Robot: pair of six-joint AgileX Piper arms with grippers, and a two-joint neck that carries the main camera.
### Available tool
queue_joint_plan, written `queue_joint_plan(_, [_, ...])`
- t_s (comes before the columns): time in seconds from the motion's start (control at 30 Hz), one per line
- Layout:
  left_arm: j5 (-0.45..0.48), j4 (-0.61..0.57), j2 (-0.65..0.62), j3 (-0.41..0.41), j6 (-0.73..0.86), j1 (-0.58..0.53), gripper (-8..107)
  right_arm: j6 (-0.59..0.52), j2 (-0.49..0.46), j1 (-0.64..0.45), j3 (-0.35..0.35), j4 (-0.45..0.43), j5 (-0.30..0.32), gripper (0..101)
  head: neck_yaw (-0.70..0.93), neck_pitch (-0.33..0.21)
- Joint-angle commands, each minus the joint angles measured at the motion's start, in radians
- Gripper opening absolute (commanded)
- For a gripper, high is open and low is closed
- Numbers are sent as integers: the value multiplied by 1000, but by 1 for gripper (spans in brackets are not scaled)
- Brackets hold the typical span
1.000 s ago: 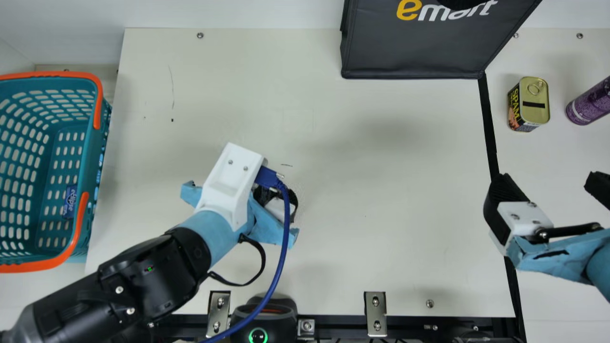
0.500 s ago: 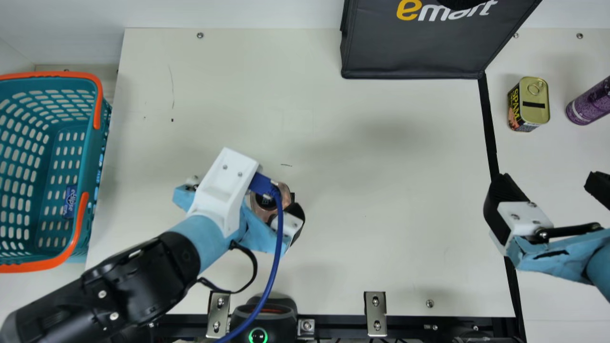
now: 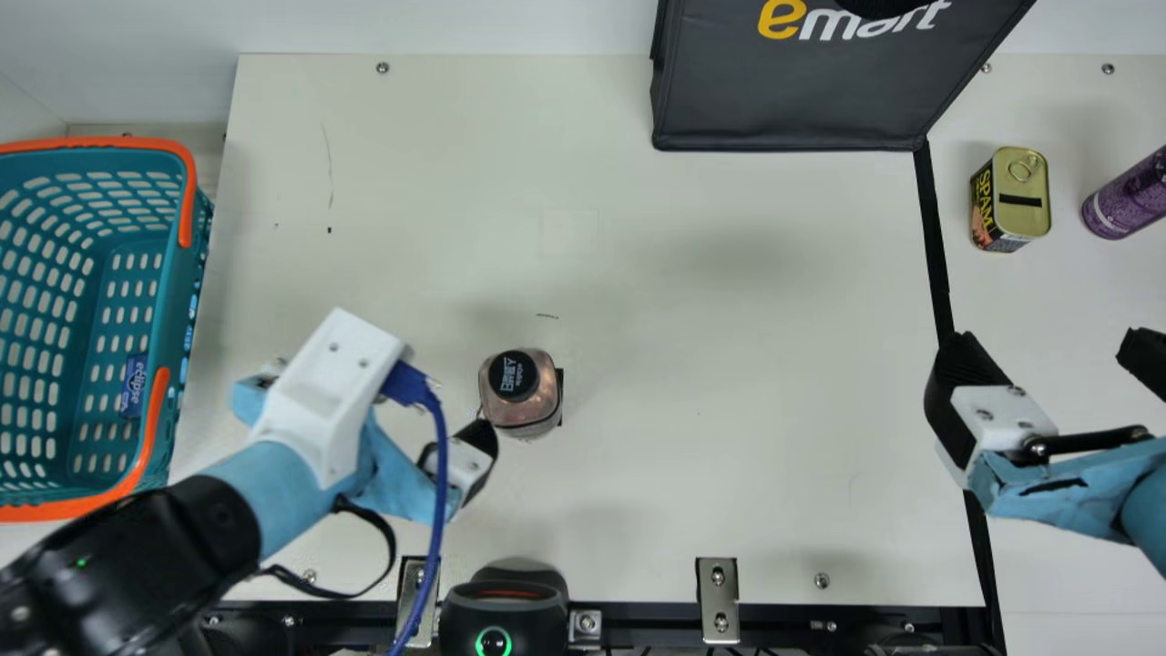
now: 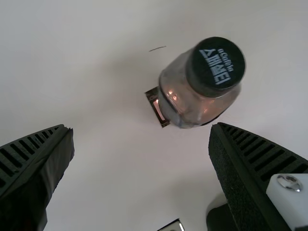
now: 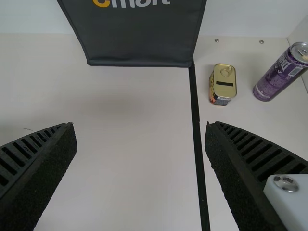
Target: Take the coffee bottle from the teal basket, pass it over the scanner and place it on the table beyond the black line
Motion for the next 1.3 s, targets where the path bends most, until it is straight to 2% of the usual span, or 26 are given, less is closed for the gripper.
queue_joint_plan(0.0, [18,-13,-41,-2,25,54,90,0,0,0,0,0,0,95,0,-29])
queue_joint_plan(0.43, [61,-134,-145,-104,169,350,90,0,0,0,0,0,0,95,0,-29])
queue_joint_plan(0.47, [61,-121,-145,-95,158,305,90,0,0,0,0,0,0,95,0,-29])
queue_joint_plan(0.57, [61,-133,-145,-104,170,347,90,0,0,0,0,0,0,95,0,-29])
queue_joint_plan(0.97, [70,-145,-125,-124,184,353,90,0,0,0,0,0,0,95,0,-29])
queue_joint_plan(1.27, [87,-72,-57,-187,47,199,90,0,0,0,0,0,0,95,0,-29])
